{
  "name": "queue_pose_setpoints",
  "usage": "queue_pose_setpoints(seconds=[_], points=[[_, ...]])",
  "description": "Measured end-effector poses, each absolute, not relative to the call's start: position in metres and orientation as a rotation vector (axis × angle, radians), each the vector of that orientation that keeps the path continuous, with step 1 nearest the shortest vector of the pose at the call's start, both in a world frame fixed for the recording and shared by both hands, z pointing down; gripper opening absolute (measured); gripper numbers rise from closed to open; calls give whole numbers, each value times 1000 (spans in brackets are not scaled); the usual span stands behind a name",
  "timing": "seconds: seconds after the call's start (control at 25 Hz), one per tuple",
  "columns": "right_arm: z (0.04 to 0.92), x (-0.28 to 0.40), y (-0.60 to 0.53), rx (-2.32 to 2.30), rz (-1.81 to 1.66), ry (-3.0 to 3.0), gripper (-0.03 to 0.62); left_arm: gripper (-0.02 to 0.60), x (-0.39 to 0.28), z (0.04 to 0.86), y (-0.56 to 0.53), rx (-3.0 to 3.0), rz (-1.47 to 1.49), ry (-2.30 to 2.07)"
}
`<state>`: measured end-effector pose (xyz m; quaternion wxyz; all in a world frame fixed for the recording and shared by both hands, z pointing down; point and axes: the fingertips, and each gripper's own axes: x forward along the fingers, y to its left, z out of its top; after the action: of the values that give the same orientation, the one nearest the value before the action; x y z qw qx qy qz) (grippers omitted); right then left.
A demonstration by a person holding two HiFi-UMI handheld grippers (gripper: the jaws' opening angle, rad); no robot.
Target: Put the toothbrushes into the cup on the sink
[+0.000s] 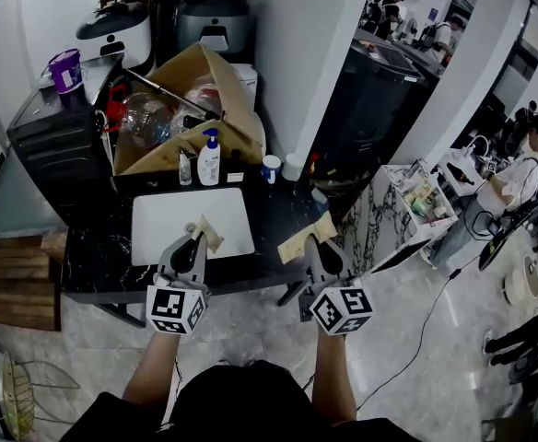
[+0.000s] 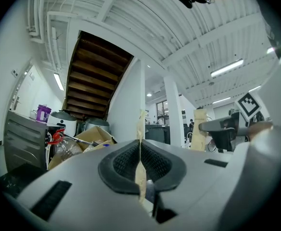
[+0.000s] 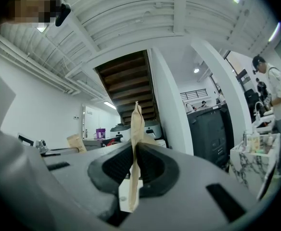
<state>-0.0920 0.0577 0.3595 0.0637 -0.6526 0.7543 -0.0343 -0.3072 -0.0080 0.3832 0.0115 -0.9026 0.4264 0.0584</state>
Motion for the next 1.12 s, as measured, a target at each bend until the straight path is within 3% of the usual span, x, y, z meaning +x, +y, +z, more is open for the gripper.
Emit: queue_pose_setpoints(seconds=[0.52,1.12], points=[[364,-77,61,-1899,-95,2353,26,5,-278,387,7,-2801,191,1381],[362,9,52,-1782,-108,2420,26,5,-204,378,16,-2697,133,1499]])
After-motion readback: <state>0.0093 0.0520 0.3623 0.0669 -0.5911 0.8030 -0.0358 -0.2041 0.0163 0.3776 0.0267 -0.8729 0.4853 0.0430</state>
